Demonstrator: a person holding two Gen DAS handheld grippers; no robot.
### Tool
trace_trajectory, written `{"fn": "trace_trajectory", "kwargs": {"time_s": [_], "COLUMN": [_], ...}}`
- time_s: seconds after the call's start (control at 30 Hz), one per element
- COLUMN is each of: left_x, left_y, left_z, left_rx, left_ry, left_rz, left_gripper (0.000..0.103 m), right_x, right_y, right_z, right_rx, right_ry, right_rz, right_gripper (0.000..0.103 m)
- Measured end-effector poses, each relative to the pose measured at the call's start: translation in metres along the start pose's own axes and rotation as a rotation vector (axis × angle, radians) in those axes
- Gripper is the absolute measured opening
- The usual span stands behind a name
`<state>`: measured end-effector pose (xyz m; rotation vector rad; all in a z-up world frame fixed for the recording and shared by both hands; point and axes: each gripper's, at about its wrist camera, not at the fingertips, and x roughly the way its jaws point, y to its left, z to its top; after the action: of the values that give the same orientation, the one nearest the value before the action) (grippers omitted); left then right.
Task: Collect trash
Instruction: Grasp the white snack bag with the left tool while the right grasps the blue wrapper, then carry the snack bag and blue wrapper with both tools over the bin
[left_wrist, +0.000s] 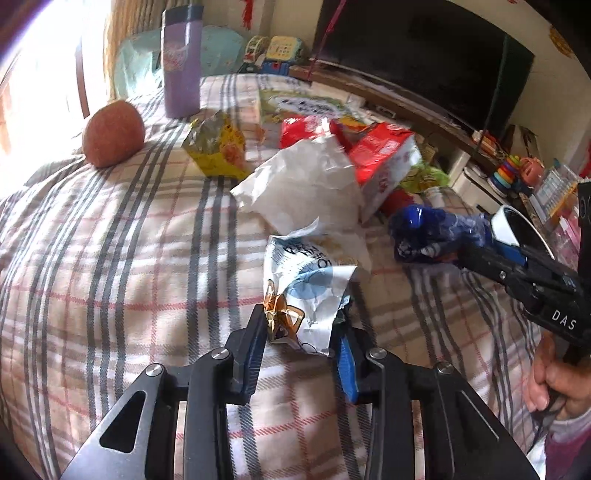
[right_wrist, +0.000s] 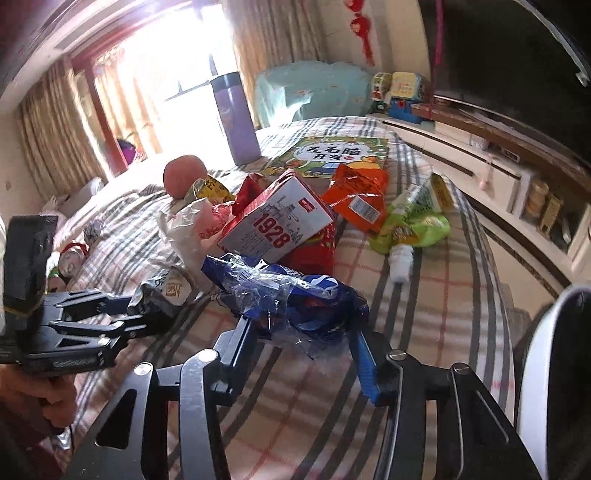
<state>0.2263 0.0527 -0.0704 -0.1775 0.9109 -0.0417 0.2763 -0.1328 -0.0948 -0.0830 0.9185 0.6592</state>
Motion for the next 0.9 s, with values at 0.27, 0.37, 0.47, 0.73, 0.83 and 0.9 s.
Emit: {"fn": "trace_trajectory", "kwargs": {"time_s": [0.27, 0.37, 0.47, 0.73, 0.83, 0.9], "left_x": [-0.014, -0.014, -0.016, -0.018, -0.017, -0.016], "left_y": [-0.023, -0.034, -0.048, -0.081, -0.092, -0.099], "left_z": [-0.007, -0.008, -0.009, -0.005, -0.003, -0.002], "left_rx": [0.052, 0.07, 0.099, 0.174, 0.194, 0.207], "left_ry": [-0.014, -0.007, -0.006, -0.007, -0.008, -0.009], "left_rz": [-0.069, -0.092, -0.11, -0.158, -0.171, -0.183], "left_gripper": [0.029, 0.028, 0.028, 0.028, 0.028, 0.028], "right_x": [-0.038, -0.054, -0.066, -0.093, -0.103, -0.109], "right_y": [-0.009, -0.016, -0.022, -0.036, -0.041, -0.045], "right_z": [-0.03, -0.041, -0.05, -0.065, -0.069, -0.072], "right_rx": [0.126, 0.185, 0.221, 0.275, 0.288, 0.294], "right_ry": [-0.047, -0.062, -0.063, -0.081, -0.093, -0.1], "right_rz": [-0.092, -0.117, -0.143, -0.202, -0.219, -0.23], "right_gripper": [0.046, 0.046, 0.046, 0.046, 0.046, 0.046]}}
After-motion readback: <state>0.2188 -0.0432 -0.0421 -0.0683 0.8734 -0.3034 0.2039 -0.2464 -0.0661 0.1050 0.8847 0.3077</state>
